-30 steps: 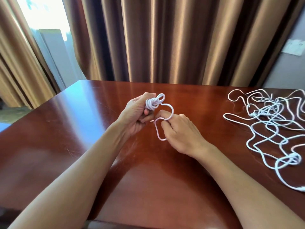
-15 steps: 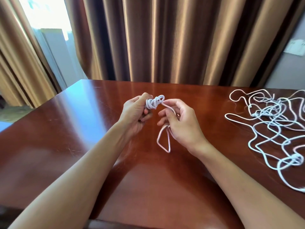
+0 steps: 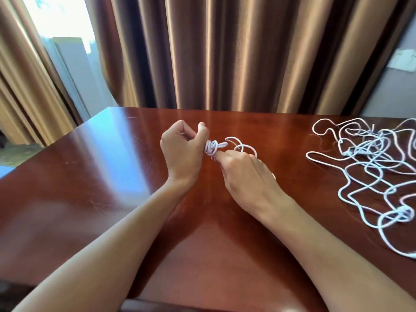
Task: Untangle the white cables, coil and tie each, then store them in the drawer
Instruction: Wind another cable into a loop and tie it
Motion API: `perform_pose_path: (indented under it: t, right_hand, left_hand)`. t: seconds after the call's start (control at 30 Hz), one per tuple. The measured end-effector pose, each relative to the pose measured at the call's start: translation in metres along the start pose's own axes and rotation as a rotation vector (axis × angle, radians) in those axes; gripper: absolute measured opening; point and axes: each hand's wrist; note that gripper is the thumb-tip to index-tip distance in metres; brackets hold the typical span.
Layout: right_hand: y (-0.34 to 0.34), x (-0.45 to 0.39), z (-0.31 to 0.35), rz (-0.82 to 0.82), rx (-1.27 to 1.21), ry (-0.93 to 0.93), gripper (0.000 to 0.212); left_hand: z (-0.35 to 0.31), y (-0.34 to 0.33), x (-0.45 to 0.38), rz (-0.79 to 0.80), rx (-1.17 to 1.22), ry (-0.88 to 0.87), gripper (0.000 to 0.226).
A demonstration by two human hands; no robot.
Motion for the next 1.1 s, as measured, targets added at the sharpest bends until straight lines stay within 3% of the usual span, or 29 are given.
perform_pose_path:
  t: [0.13, 0.27, 0.37, 0.53, 0.73, 0.9, 0.97, 1.03, 1.1]
  right_hand:
    - [-0.009, 0.002, 0.012, -0.029, 0.154, 0.069, 0.014]
    - [-0.004, -0.001, 0.002, -0.158, 0.238, 0.178, 0.009]
    - [0.005, -0.007, -0.016, -0.117, 0.115, 0.273, 0.033]
    - [0.013, -0.004, -0.037, -0.153, -0.074, 0.272, 0.026]
    - [-0.001, -0.006, -0.034, -0.121, -0.495, 0.078, 0.025]
    - [-0.014, -0.001, -0.010, 0.000, -0.621, -0.104, 0.033]
    - [-0.017, 0.002, -0.003, 0.144, -0.553, -0.127, 0.029]
    - [-0.014, 0.005, 0.004, 0.291, -0.328, -0.095, 0.029]
    - [-0.013, 0.006, 0.010, 0.130, 0.055, 0.105, 0.022]
  left_hand:
    - [0.004, 0.003, -0.002, -0.022, -0.127, -0.168, 0.040]
    - [0.012, 0.004, -0.004, 0.224, -0.250, -0.284, 0.044]
    - [0.009, 0.005, -0.007, 0.448, -0.124, -0.193, 0.053]
    - [-0.003, 0.010, -0.009, 0.633, 0.218, 0.144, 0.051]
    - [-0.020, 0.007, 0.000, 0.541, 0.441, 0.326, 0.044]
    - [-0.020, 0.003, 0.001, 0.324, 0.482, 0.385, 0.049]
    - [-0.017, 0.002, 0.001, 0.206, 0.434, 0.340, 0.051]
    - [-0.011, 0.004, -0.002, 0.107, 0.291, 0.186, 0.053]
    - [-0.001, 0.006, -0.006, 0.086, 0.063, -0.013, 0.051]
Point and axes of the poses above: each hand's wrist, its own x-axis away from the middle knuckle, its own y-axis out of the back of the hand, z = x × y, and after that the axes turned 3 degrees about -x, right-handed
